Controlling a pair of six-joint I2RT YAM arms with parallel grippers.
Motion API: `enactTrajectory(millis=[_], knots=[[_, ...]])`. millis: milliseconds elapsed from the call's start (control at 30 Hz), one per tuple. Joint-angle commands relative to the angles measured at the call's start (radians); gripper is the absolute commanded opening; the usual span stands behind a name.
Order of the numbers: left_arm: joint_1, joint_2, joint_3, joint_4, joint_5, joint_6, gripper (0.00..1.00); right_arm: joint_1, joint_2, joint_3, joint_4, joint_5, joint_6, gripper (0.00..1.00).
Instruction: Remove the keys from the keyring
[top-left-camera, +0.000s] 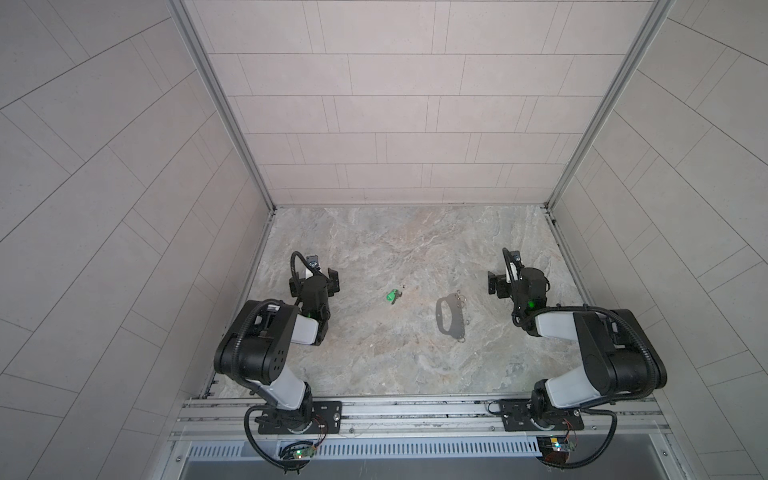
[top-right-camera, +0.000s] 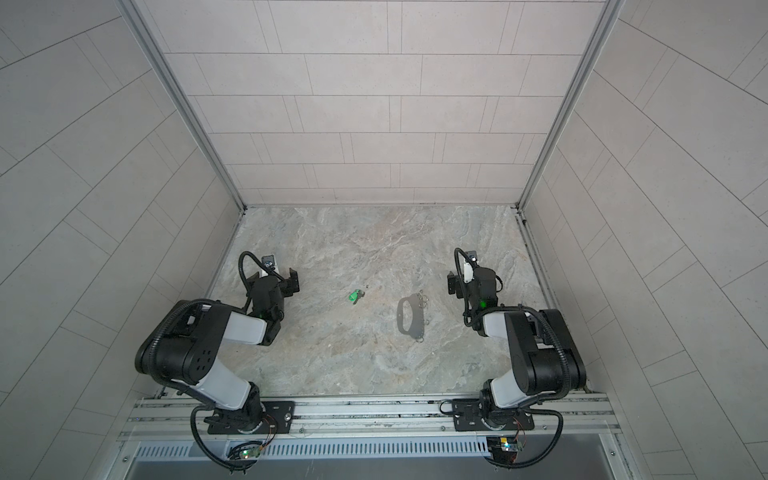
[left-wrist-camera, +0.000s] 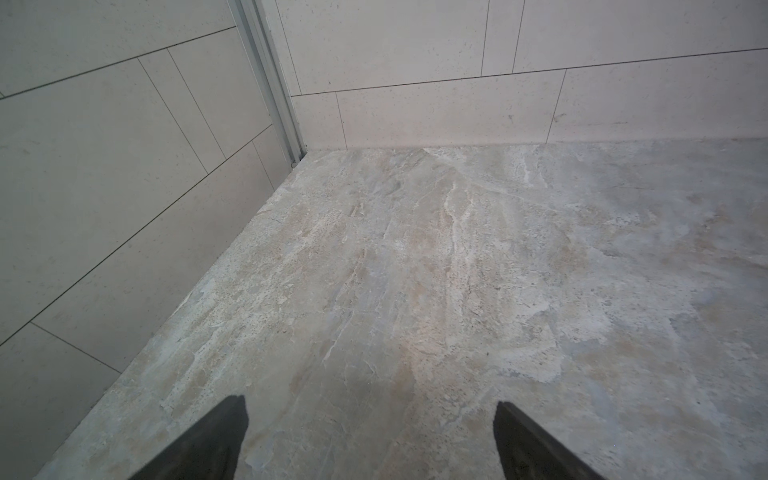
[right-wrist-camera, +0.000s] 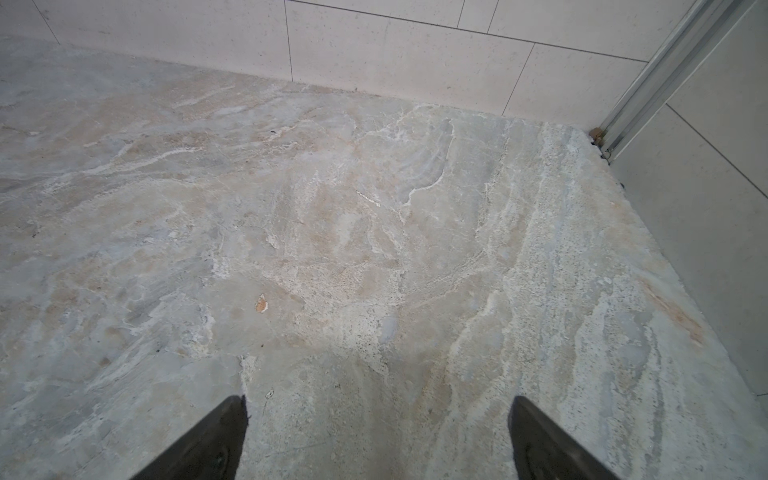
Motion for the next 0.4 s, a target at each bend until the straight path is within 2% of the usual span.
enactTrajectory(millis=[0,367], knots=[[0.006,-0.002,0.012,-0.009,-0.006,-0.006,1.0,-0.004,0.005,0.009,-0.006,-0.005,0.012,1.0],[0.006,-0.002,0.015,-0.011,-0.005,-0.005,1.0,0.001,0.006,0.013,-0.013,0.009,0.011,1.0]])
